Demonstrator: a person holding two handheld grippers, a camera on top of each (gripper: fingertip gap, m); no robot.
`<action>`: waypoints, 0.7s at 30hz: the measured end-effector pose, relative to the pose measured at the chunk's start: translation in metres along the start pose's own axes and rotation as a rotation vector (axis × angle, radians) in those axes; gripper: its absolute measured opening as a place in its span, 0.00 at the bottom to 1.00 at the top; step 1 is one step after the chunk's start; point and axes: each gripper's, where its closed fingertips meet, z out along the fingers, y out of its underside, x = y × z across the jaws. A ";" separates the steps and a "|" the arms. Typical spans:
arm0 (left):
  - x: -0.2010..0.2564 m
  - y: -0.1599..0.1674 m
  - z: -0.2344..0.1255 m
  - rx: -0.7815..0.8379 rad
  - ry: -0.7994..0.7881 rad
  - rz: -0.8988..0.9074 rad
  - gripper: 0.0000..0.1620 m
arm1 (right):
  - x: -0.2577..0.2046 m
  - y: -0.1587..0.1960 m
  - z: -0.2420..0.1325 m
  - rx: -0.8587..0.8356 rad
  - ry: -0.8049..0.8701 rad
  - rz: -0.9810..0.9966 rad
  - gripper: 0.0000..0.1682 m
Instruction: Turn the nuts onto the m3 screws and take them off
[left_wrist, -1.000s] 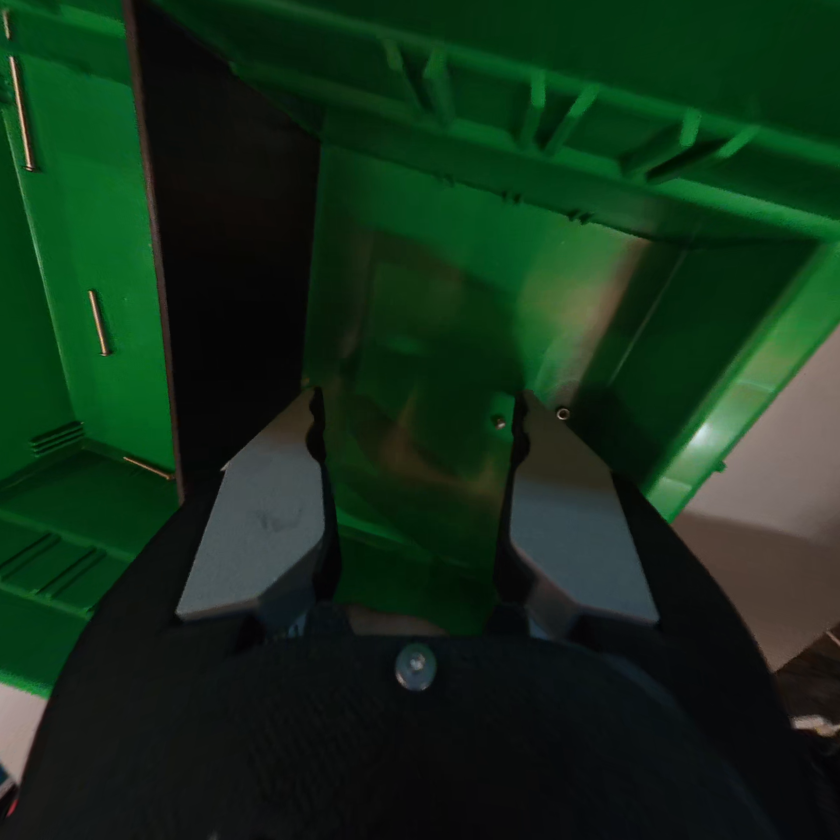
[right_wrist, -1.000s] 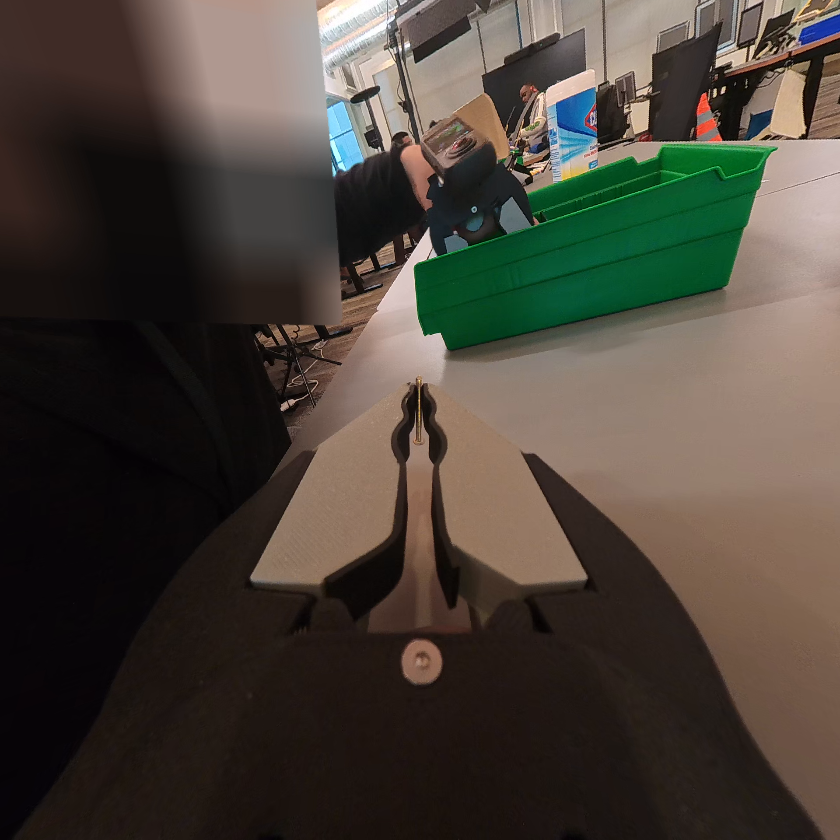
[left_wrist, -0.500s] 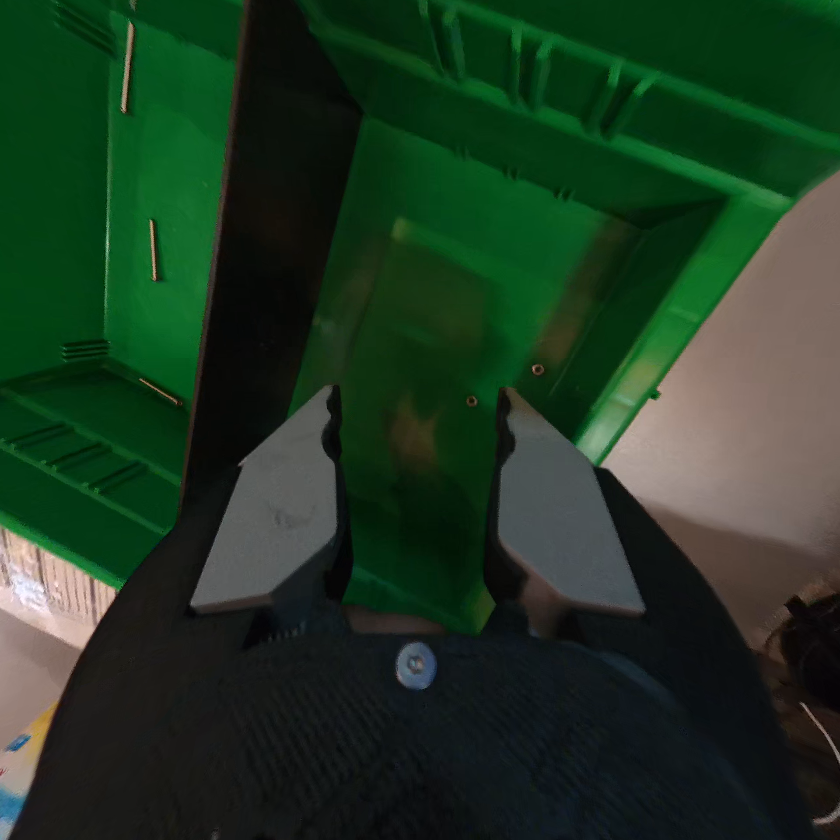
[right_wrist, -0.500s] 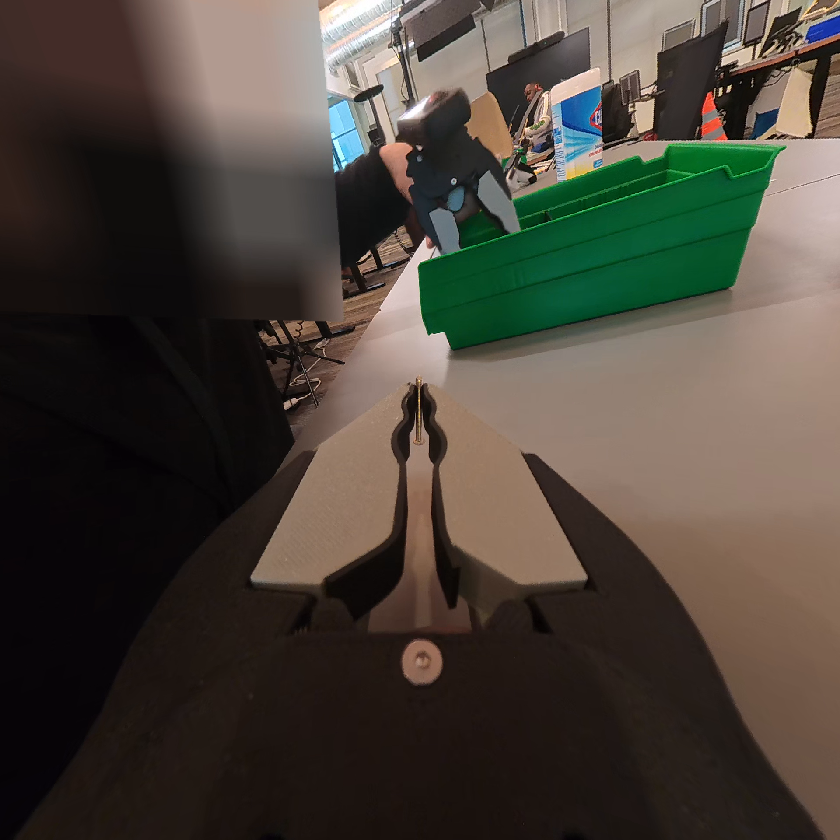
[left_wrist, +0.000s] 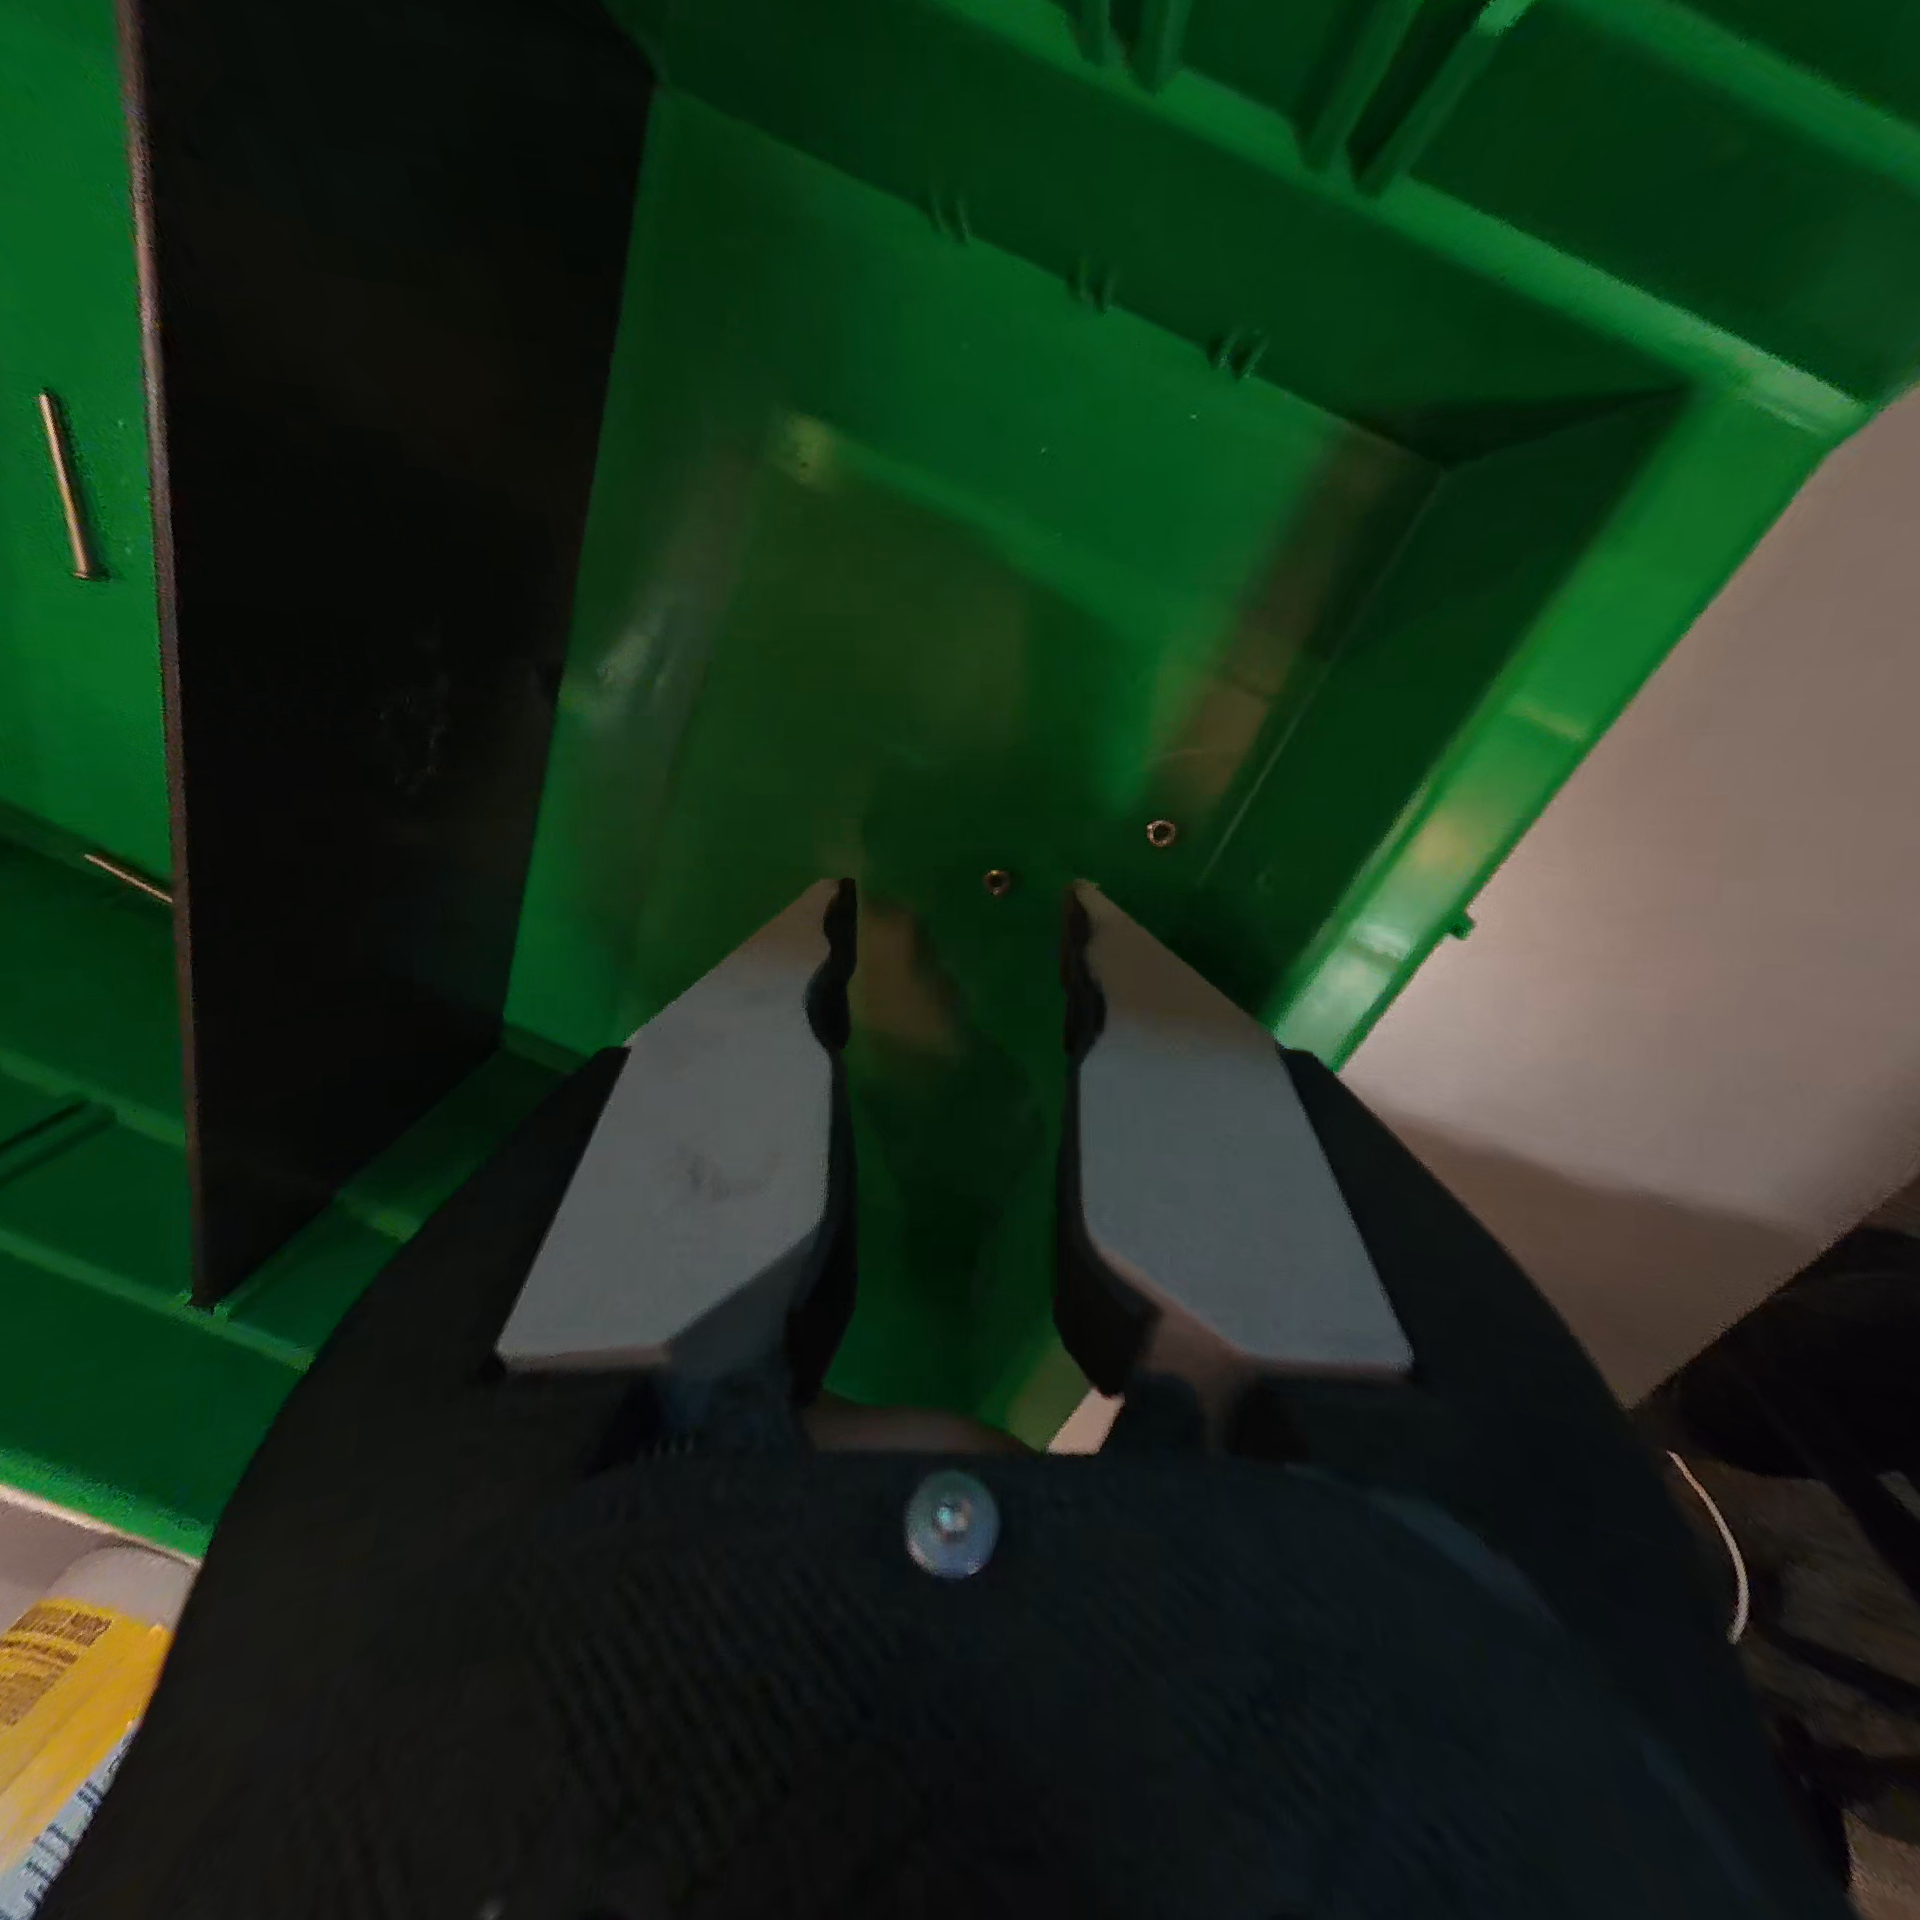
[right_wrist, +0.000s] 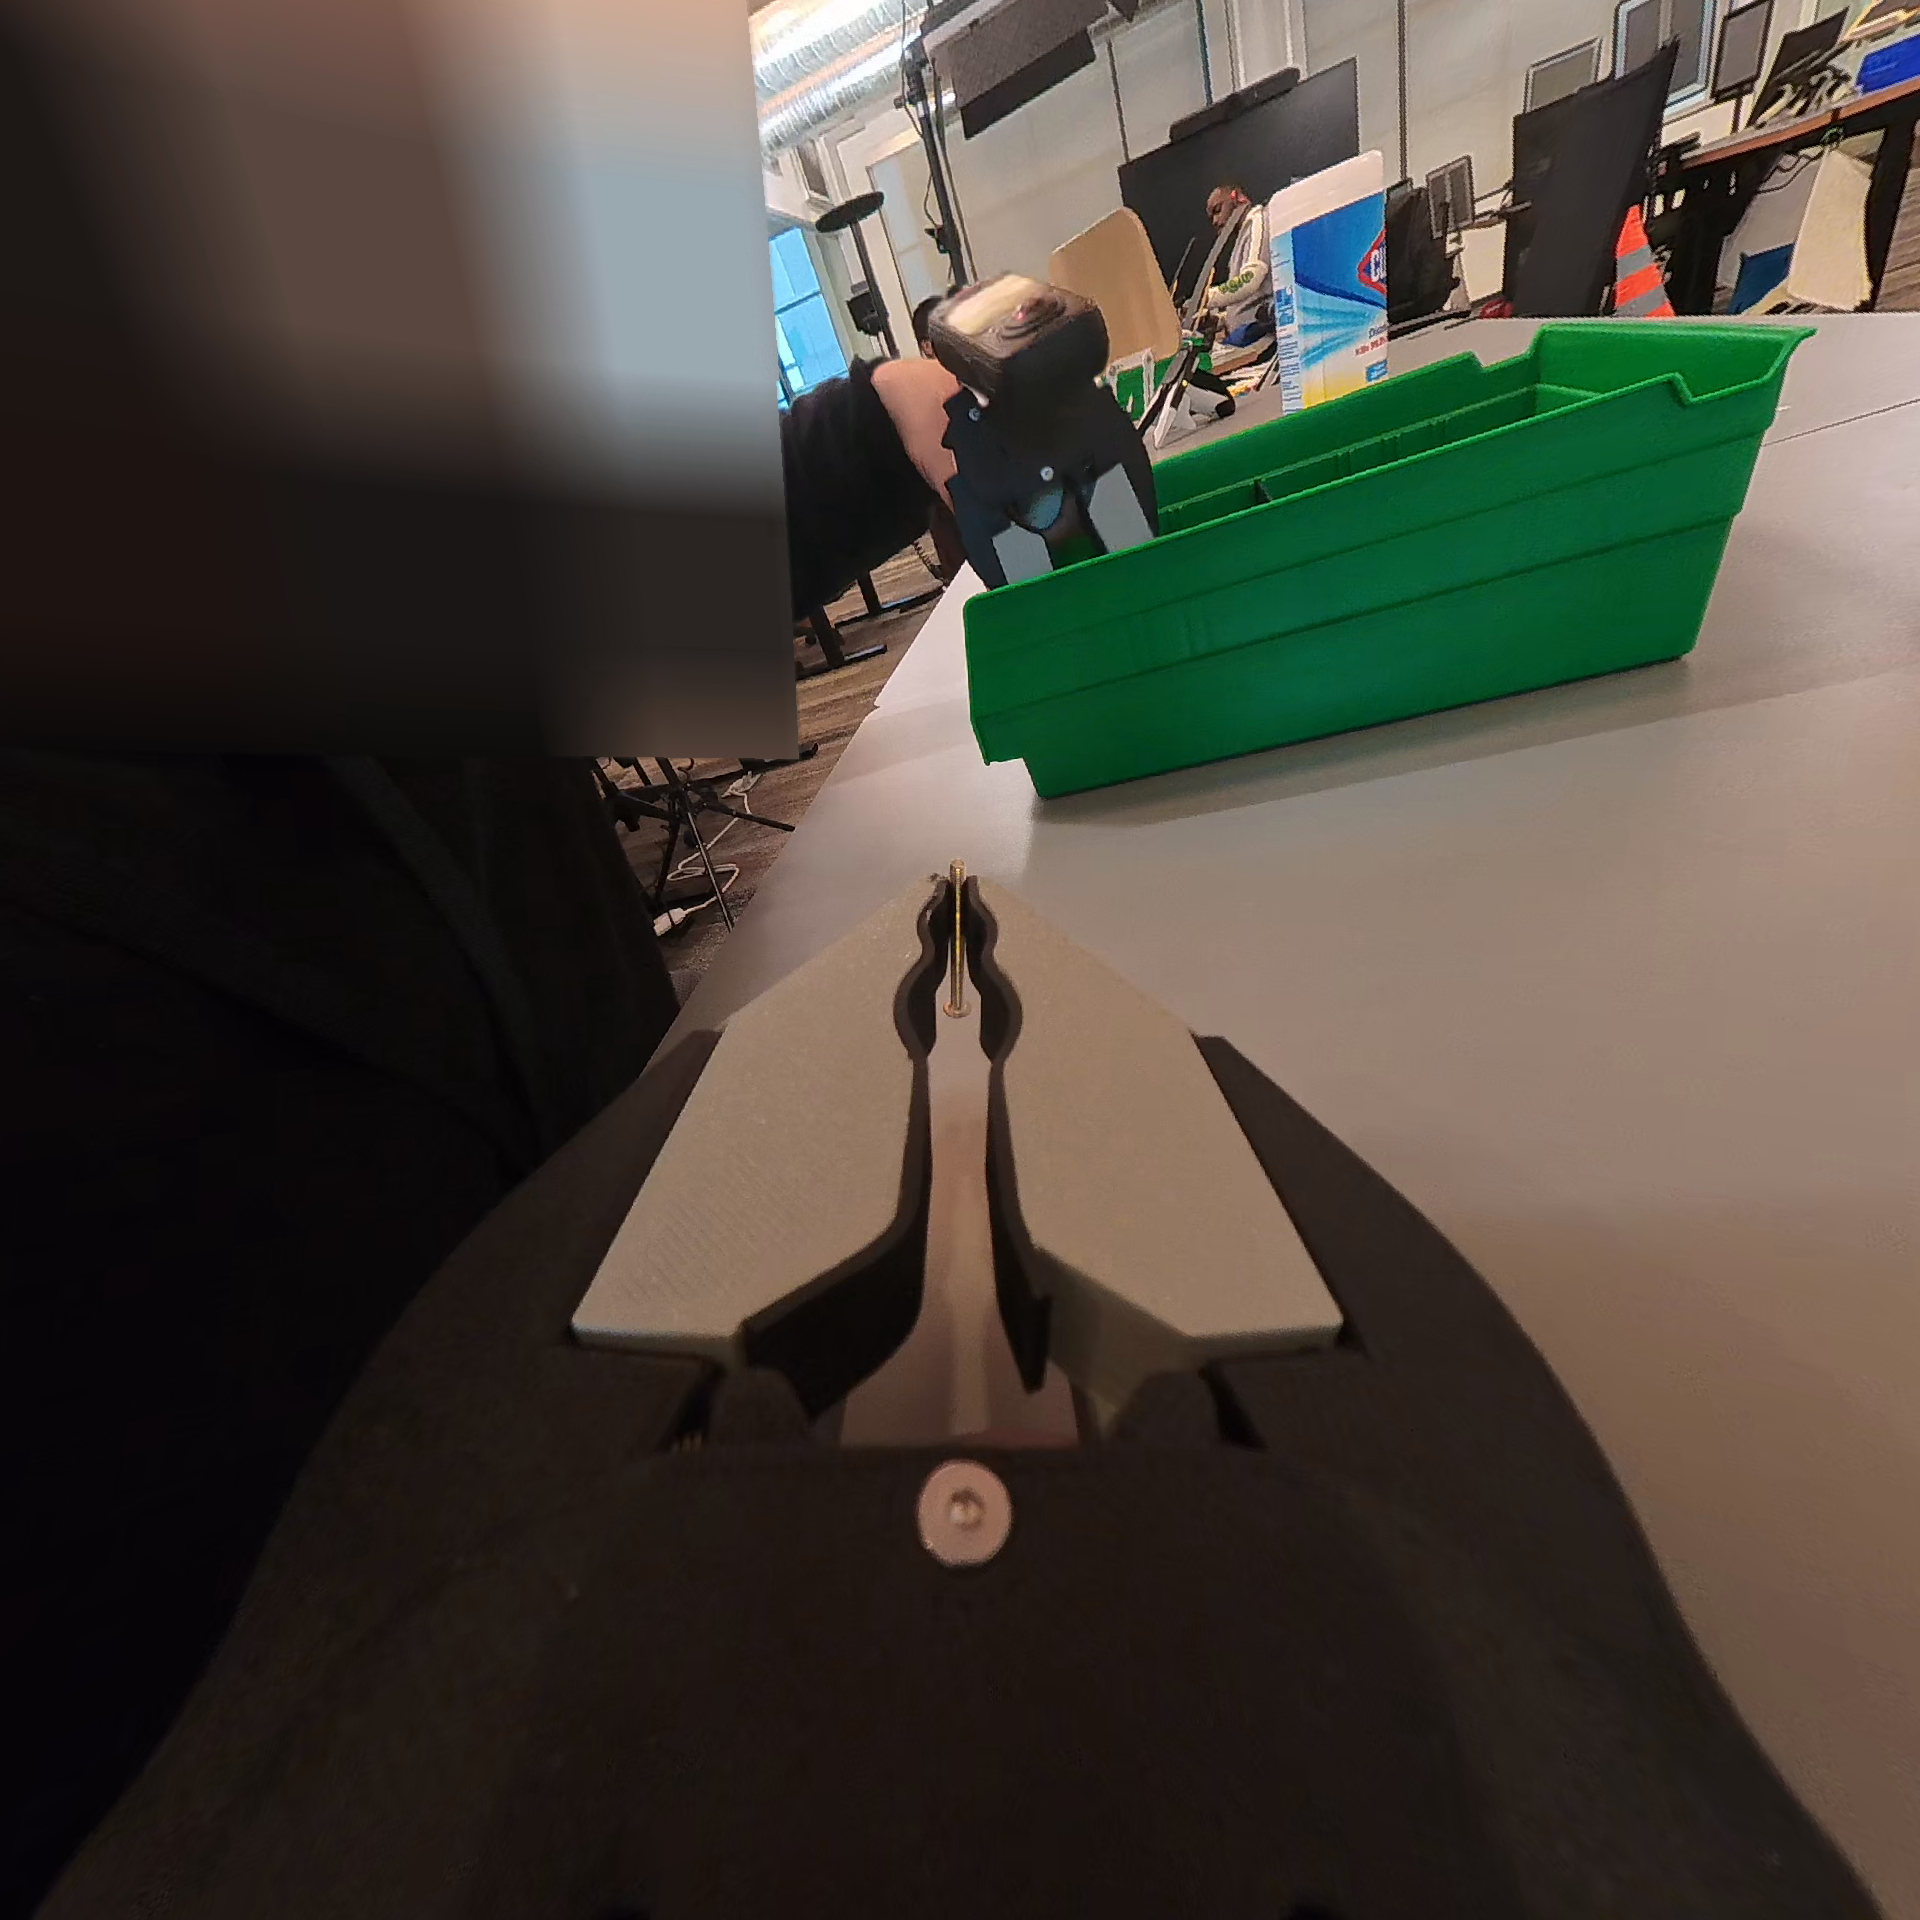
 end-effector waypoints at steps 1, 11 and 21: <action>0.000 -0.001 0.000 0.002 0.000 0.000 0.21 | 0.000 0.000 0.000 0.001 0.000 0.000 0.00; 0.005 0.002 0.007 -0.042 0.018 0.044 0.12 | 0.000 0.000 0.000 0.000 -0.001 0.002 0.00; 0.008 0.003 0.007 -0.046 0.054 0.057 0.08 | -0.001 0.000 0.000 -0.003 -0.006 0.003 0.00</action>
